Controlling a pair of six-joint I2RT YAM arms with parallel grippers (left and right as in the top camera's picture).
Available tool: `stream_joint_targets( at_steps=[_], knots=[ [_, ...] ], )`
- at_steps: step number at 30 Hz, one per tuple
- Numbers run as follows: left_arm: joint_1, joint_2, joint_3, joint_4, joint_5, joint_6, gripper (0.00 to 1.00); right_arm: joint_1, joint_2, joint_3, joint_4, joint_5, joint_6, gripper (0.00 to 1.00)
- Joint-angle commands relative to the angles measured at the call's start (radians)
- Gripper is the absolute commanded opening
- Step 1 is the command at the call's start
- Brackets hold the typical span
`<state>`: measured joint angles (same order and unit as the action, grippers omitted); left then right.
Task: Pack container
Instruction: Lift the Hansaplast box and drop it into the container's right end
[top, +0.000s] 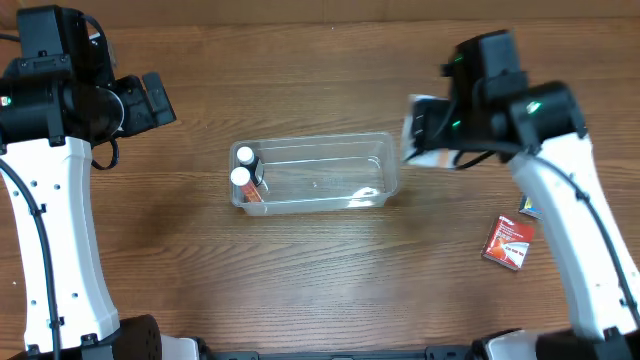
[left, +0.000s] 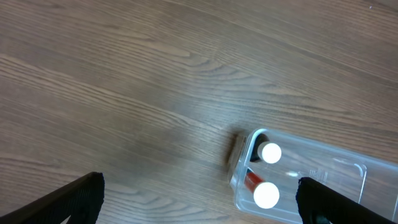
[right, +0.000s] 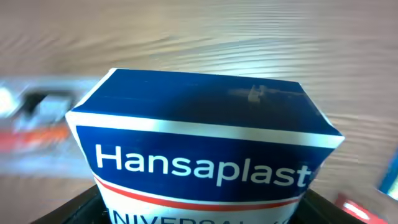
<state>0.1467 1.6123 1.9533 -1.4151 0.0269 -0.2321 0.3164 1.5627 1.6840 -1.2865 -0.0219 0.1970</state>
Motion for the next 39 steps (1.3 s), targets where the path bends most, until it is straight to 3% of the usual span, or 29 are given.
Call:
stream_joint_targets(
  at_steps=[1,12,19,23,26,29,34,39],
  knots=[
    [0.003,0.005,0.011,-0.002,0.008,0.016,1.0,0.121,0.047,-0.018,0.035,0.005,-0.019,0.8],
    [0.003,0.005,0.011,-0.006,0.007,0.016,1.0,0.187,0.312,-0.038,0.128,0.005,-0.019,0.82],
    [0.003,0.005,0.011,-0.005,0.007,0.027,1.0,0.184,0.322,-0.026,0.117,0.079,-0.014,0.8],
    [0.003,0.005,0.011,-0.006,0.007,0.027,1.0,0.151,0.236,0.075,0.055,0.189,0.066,0.83],
    [0.003,0.005,0.011,-0.012,0.006,0.027,1.0,0.0,0.096,0.141,0.035,0.212,0.121,0.89],
    [0.003,0.005,0.011,-0.014,0.007,0.027,1.0,-0.255,0.006,0.142,0.008,0.208,0.121,1.0],
    [0.003,0.005,0.011,-0.013,0.007,0.027,1.0,-0.621,0.052,0.039,0.008,0.106,0.006,1.0],
    [0.003,0.005,0.011,-0.014,-0.001,0.027,1.0,-0.755,0.201,-0.102,0.075,0.098,-0.085,1.0]
  ],
)
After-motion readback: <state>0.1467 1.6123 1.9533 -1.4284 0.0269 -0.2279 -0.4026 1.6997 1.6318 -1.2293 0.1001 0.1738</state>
